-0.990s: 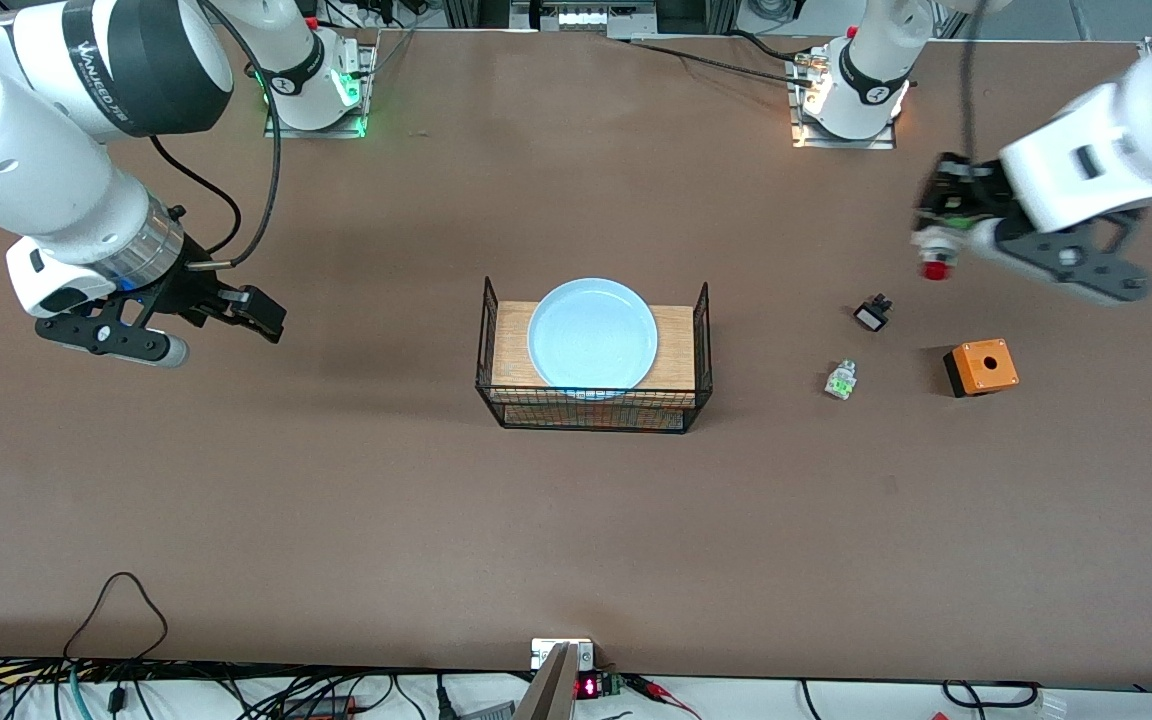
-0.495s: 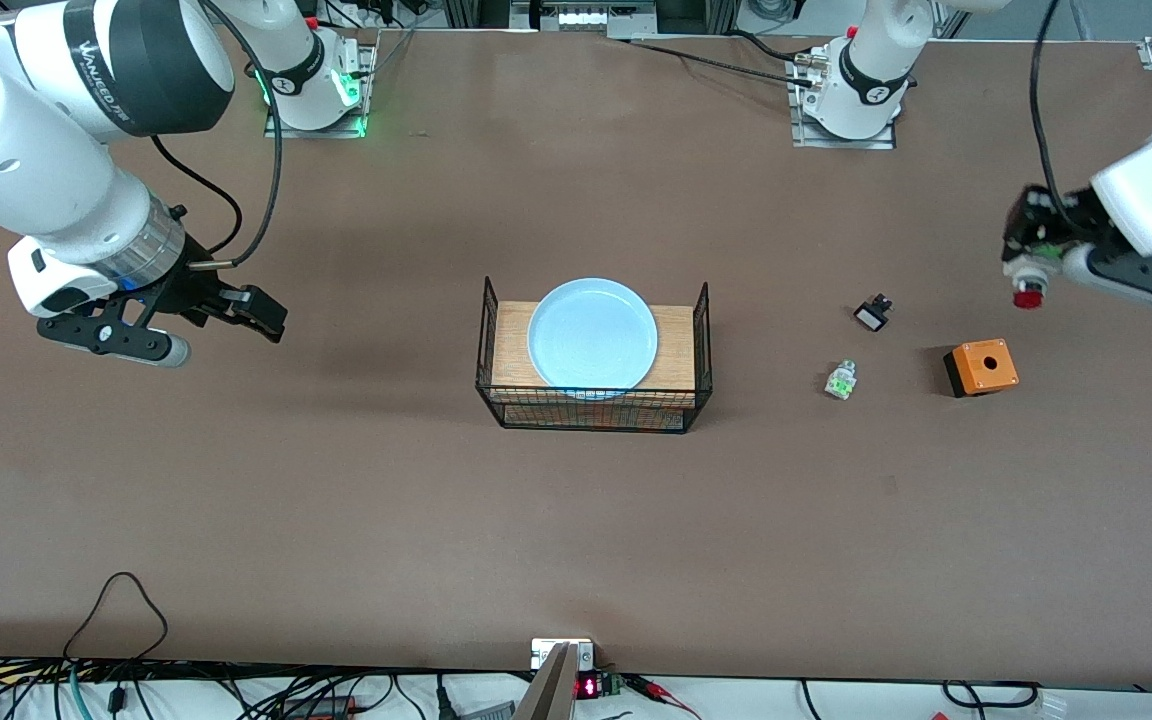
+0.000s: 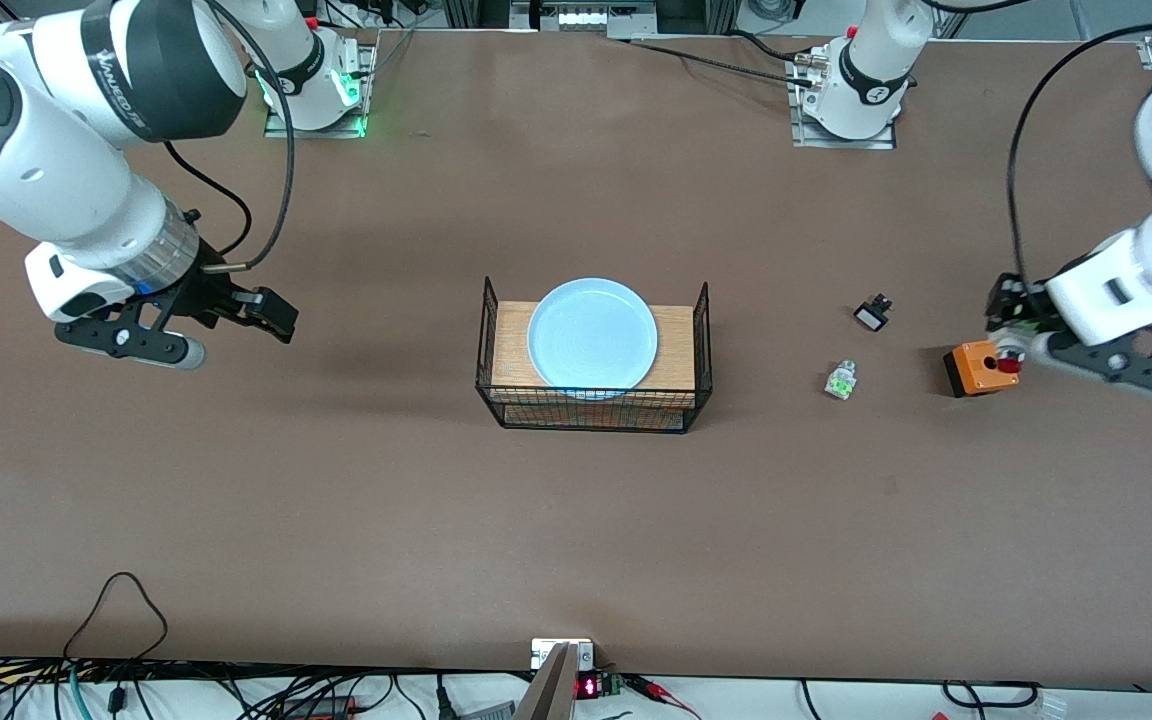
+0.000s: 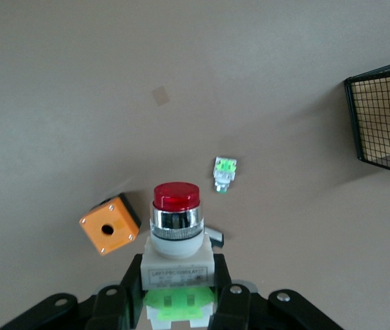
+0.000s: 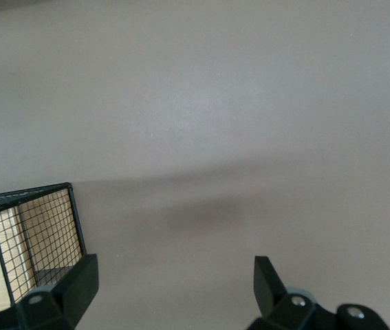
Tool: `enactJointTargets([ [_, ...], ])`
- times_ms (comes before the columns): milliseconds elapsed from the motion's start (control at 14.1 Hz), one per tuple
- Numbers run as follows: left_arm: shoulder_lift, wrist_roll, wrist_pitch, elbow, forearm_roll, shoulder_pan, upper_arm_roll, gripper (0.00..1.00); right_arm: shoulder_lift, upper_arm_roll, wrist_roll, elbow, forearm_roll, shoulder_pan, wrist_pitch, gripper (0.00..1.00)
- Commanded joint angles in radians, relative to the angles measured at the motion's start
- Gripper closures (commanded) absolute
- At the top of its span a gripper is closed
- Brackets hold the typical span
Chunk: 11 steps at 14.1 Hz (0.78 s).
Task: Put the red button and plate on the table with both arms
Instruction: 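Lower the red button beside the orange box and open the left gripper, then reach the right gripper to the plate rim while the left gripper withdraws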
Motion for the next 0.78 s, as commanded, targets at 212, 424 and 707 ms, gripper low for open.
enactJointTargets([
  [212,0.100,0.016,0.202,-0.119,0.030,-0.003,-0.060,0.67,0.057,0.005,-0.012,0.019,0.020,0.013,0.035,0.00],
  [424,0.180,0.017,0.277,-0.119,0.029,0.009,-0.085,0.67,0.063,0.005,-0.010,0.019,0.020,0.023,0.035,0.00],
  [707,0.255,0.019,0.352,-0.120,0.029,0.108,-0.200,0.67,0.063,0.007,0.004,0.019,0.045,0.034,0.036,0.00],
])
